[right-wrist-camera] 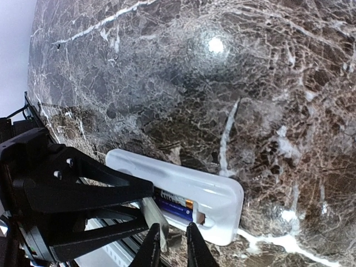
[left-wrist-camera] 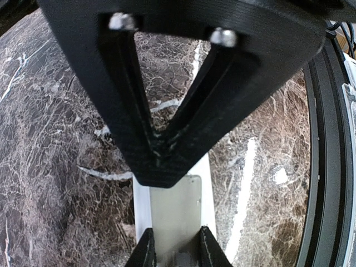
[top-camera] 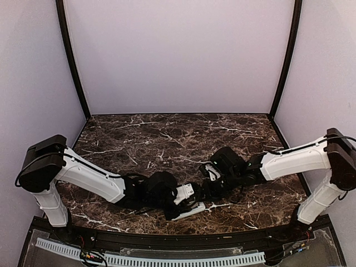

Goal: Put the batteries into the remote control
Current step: Place the battery cover on the remote control without the battery cover.

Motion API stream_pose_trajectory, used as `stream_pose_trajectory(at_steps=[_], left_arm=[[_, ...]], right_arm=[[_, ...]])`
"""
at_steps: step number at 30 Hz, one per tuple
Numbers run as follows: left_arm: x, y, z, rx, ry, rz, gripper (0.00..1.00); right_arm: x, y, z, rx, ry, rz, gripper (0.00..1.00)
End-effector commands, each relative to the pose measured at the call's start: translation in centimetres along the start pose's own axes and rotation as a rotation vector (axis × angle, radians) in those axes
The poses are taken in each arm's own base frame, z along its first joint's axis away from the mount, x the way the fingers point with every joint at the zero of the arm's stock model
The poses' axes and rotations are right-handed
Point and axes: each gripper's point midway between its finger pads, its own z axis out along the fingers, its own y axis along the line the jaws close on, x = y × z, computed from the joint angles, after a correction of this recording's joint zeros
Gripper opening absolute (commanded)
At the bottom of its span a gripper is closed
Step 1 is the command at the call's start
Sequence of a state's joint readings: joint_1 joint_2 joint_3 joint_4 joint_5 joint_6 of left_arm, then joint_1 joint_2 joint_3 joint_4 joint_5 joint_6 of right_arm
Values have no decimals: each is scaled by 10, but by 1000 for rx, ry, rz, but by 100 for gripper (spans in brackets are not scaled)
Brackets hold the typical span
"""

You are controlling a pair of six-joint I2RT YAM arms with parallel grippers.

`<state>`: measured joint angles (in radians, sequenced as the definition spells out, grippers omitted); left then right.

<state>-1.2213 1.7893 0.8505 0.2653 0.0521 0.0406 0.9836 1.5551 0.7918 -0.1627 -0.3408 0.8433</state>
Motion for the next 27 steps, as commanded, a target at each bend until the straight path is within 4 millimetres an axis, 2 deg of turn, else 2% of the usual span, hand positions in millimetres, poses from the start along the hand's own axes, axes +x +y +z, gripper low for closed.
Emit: stream_pose_trajectory(at_steps=[1, 6, 14, 27], left_arm=[[83, -2, 5, -1, 277, -9, 20], [83, -3, 5, -1, 279, -8, 19], [85, -2, 5, -4, 286, -6, 19], [85, -1, 5, -11, 290, -6, 20]], right_arm=[[8, -4, -12, 28, 18, -1, 16], [13, -7, -11, -15, 35, 21, 20], [16, -3, 4, -79, 71, 28, 23], [17, -3, 12, -107, 83, 36, 8]])
